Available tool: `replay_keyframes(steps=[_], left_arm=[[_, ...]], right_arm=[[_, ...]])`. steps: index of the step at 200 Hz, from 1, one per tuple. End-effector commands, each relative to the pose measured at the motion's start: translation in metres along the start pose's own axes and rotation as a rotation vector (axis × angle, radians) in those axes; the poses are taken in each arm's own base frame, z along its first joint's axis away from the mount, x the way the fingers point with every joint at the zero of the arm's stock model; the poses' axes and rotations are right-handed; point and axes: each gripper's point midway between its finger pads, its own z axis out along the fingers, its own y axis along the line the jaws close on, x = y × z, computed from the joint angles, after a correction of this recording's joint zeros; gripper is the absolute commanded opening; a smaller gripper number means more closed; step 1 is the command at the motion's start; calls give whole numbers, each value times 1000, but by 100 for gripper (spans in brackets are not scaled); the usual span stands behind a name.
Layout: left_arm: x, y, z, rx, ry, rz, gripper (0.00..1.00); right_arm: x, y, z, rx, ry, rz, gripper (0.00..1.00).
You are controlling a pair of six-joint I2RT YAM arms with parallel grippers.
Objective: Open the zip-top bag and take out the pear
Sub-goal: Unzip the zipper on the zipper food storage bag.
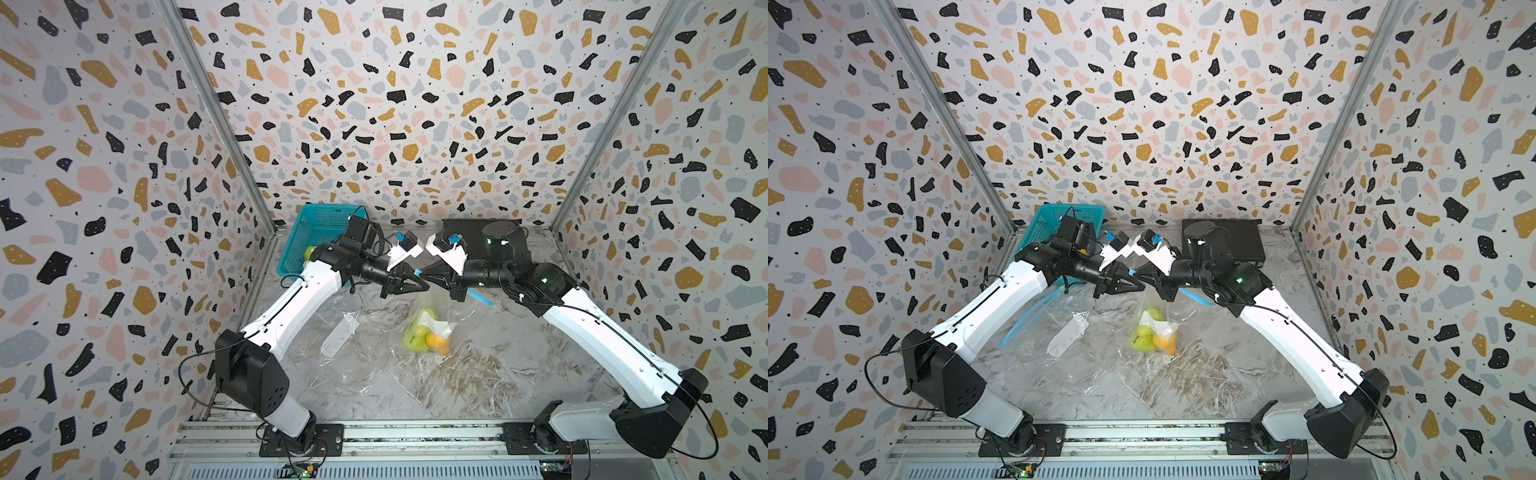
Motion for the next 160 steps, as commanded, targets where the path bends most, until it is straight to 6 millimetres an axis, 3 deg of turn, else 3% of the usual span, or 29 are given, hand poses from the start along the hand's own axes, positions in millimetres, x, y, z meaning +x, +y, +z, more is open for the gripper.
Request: replay_keyframes(steps=[1, 70, 160], left_arm=[[-24, -4, -14, 19, -88, 61, 0], [-27, -3, -26, 8, -118, 66, 0], [-30, -5, -29, 19, -131, 67, 0]], right_arm=[[-1, 3, -12, 35, -10, -1, 4], [17, -6, -22, 135, 27, 7, 4], [21, -23, -37, 232, 26, 12, 5]])
